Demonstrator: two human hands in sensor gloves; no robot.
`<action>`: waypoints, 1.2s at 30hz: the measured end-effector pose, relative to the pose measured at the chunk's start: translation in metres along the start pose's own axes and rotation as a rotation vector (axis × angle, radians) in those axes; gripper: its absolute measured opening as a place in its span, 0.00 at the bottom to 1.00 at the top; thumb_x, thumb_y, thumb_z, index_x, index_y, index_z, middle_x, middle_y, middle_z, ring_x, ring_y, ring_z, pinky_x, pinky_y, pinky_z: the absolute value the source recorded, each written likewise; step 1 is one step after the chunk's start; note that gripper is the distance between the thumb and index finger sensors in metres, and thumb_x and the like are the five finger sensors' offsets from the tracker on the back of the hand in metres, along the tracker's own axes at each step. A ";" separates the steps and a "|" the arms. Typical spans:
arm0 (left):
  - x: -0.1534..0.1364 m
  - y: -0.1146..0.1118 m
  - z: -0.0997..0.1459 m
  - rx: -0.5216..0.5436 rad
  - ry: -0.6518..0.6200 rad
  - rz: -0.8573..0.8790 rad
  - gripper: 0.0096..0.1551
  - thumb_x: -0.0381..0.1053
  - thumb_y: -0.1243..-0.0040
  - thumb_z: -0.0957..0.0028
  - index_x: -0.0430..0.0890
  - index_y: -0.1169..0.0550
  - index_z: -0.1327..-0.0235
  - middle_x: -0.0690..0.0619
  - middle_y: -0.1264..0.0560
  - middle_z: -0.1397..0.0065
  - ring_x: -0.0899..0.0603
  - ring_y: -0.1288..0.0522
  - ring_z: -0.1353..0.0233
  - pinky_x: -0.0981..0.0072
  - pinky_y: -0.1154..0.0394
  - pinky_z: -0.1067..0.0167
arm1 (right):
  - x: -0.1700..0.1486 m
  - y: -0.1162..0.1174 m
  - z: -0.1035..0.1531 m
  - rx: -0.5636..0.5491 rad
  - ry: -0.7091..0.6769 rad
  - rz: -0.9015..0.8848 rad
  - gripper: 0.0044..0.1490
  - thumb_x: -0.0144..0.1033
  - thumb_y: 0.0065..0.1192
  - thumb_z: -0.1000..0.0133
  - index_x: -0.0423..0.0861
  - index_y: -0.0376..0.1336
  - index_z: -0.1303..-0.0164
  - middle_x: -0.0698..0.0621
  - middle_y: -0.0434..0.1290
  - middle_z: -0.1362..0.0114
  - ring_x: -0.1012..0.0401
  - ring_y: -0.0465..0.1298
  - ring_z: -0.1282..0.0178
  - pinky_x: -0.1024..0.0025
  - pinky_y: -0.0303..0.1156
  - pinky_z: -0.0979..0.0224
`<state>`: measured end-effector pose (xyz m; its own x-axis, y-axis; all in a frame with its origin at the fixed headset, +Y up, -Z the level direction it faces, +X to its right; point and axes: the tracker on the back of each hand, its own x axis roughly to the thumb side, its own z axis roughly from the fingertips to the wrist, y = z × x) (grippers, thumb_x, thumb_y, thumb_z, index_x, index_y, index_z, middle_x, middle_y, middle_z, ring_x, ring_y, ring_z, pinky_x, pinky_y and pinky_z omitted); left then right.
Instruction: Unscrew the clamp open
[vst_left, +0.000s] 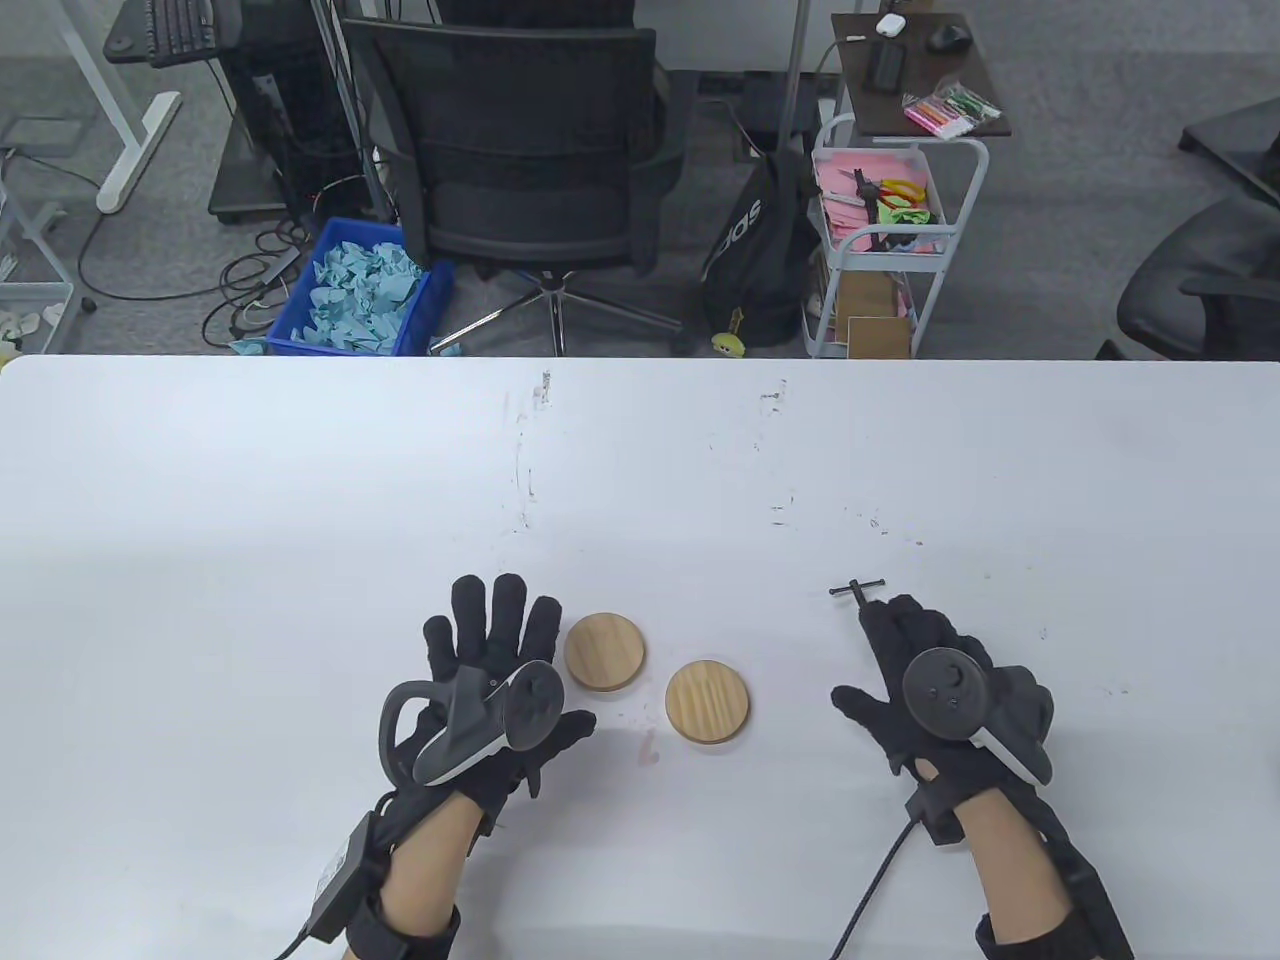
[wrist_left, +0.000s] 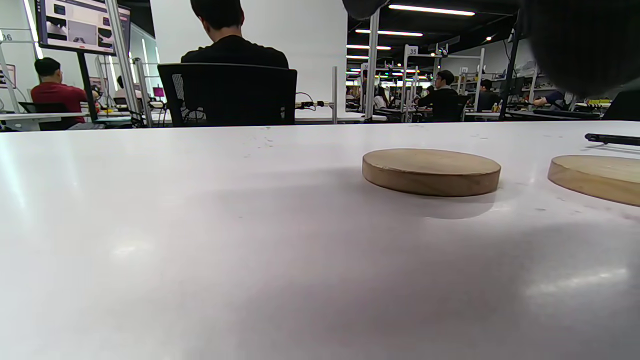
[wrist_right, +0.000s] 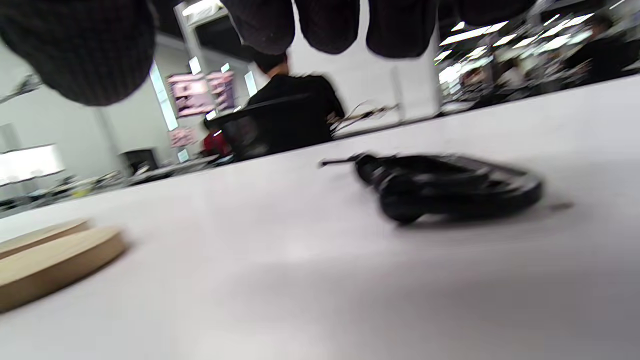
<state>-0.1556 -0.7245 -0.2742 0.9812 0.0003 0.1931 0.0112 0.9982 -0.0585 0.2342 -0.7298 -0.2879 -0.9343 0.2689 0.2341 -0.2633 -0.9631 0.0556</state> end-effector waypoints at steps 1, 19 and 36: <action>0.000 -0.001 -0.001 -0.004 -0.002 0.001 0.67 0.83 0.43 0.64 0.56 0.55 0.18 0.45 0.66 0.14 0.27 0.66 0.16 0.27 0.56 0.23 | 0.005 0.002 0.000 0.047 -0.005 0.005 0.59 0.70 0.60 0.57 0.57 0.44 0.20 0.50 0.43 0.17 0.40 0.49 0.15 0.32 0.47 0.23; 0.008 -0.007 0.000 -0.055 -0.073 -0.038 0.69 0.85 0.41 0.67 0.61 0.59 0.20 0.47 0.72 0.17 0.26 0.75 0.21 0.21 0.66 0.32 | 0.050 0.030 0.004 0.160 -0.183 0.142 0.66 0.86 0.51 0.64 0.65 0.38 0.19 0.54 0.37 0.15 0.41 0.39 0.12 0.26 0.34 0.25; 0.008 -0.008 -0.001 -0.026 -0.118 -0.042 0.68 0.83 0.41 0.66 0.61 0.57 0.19 0.48 0.70 0.16 0.27 0.72 0.18 0.21 0.62 0.28 | 0.049 0.034 0.001 0.187 -0.152 0.113 0.64 0.82 0.53 0.62 0.64 0.37 0.20 0.53 0.36 0.16 0.41 0.39 0.13 0.27 0.32 0.25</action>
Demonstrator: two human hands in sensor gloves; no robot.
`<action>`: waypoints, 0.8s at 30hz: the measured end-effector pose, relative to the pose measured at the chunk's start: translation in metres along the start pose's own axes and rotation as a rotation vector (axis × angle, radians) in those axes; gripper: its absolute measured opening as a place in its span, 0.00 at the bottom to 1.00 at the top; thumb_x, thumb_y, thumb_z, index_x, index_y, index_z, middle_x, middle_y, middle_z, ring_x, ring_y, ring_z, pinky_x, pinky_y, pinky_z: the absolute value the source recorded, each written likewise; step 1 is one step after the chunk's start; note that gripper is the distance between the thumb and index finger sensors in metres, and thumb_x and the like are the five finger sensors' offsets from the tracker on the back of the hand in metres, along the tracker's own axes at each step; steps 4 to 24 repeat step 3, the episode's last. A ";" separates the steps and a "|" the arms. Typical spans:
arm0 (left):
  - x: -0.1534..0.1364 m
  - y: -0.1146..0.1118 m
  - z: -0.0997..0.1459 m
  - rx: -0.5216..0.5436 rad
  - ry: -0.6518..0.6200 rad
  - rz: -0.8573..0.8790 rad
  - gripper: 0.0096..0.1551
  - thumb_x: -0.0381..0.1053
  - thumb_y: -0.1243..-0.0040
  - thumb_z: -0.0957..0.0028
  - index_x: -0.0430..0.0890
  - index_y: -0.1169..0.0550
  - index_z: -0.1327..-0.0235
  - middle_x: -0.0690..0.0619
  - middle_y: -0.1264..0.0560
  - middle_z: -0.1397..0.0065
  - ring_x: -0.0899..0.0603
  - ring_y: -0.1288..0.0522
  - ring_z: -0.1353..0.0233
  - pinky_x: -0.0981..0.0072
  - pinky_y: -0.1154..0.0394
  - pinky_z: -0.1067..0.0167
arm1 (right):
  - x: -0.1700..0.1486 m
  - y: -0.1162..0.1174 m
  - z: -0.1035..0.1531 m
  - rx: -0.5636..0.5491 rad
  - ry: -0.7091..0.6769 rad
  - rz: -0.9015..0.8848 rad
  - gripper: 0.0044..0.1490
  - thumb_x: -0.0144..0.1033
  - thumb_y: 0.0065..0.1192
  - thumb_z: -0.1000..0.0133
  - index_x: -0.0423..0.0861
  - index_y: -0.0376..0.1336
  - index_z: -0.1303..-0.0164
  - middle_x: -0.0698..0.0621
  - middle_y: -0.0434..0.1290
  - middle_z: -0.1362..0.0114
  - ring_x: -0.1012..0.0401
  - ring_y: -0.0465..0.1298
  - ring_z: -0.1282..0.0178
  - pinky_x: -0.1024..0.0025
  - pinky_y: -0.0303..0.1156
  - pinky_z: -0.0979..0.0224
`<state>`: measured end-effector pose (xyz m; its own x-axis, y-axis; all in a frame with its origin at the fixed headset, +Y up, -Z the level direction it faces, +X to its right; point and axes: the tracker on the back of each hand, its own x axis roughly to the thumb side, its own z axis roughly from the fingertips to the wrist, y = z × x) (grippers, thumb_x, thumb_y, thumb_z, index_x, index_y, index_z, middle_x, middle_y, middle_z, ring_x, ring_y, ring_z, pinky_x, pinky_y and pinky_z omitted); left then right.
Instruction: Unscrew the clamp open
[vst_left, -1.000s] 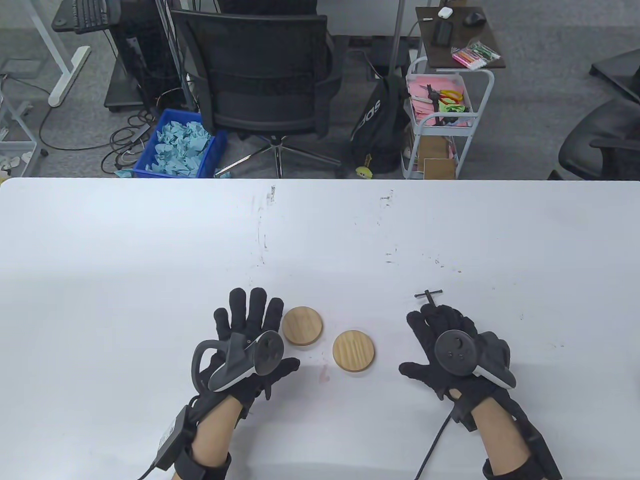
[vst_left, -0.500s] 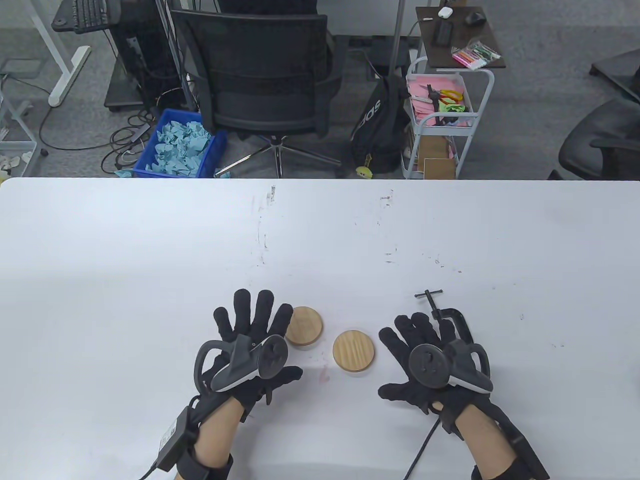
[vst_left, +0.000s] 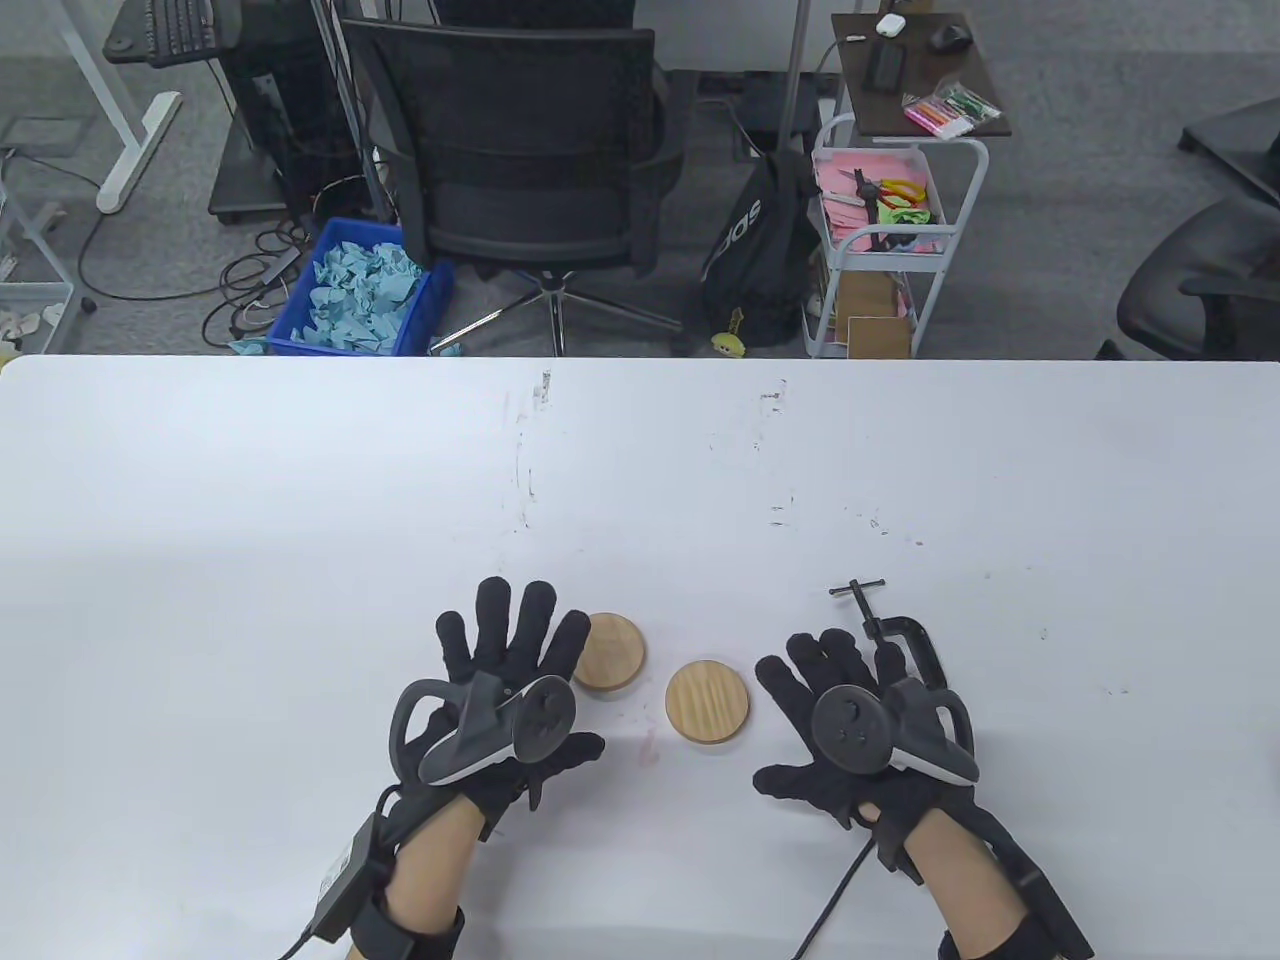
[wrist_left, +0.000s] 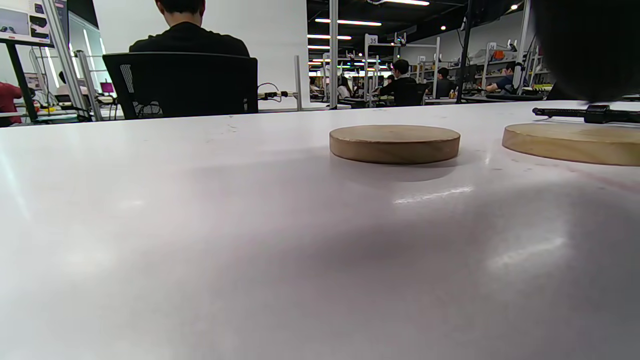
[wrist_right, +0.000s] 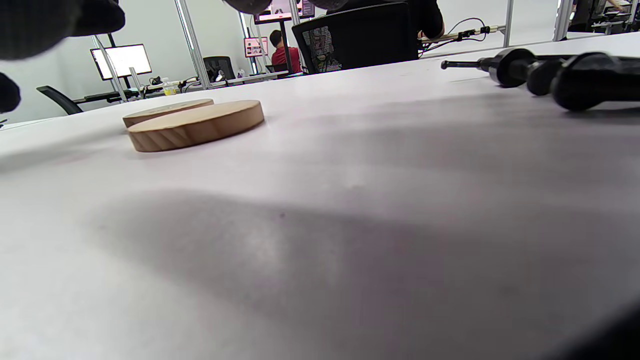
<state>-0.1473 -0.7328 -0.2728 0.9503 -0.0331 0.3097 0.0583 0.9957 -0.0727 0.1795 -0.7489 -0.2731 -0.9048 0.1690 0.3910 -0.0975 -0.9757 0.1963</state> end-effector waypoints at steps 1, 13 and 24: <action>0.000 0.000 0.000 -0.003 0.000 0.001 0.67 0.84 0.42 0.66 0.61 0.57 0.19 0.48 0.70 0.16 0.27 0.72 0.18 0.22 0.62 0.28 | -0.001 0.000 0.000 0.002 0.001 -0.001 0.64 0.83 0.53 0.62 0.64 0.37 0.20 0.53 0.36 0.16 0.40 0.39 0.13 0.27 0.32 0.25; -0.001 0.000 0.000 -0.007 0.001 0.003 0.67 0.84 0.42 0.66 0.61 0.57 0.19 0.48 0.70 0.16 0.27 0.72 0.18 0.21 0.62 0.28 | -0.002 0.000 0.000 0.006 0.006 -0.017 0.64 0.83 0.52 0.62 0.64 0.37 0.20 0.53 0.36 0.16 0.40 0.39 0.13 0.27 0.32 0.25; -0.001 0.000 0.000 -0.007 0.001 0.003 0.67 0.84 0.42 0.66 0.61 0.57 0.19 0.48 0.70 0.16 0.27 0.72 0.18 0.21 0.62 0.28 | -0.002 0.000 0.000 0.006 0.006 -0.017 0.64 0.83 0.52 0.62 0.64 0.37 0.20 0.53 0.36 0.16 0.40 0.39 0.13 0.27 0.32 0.25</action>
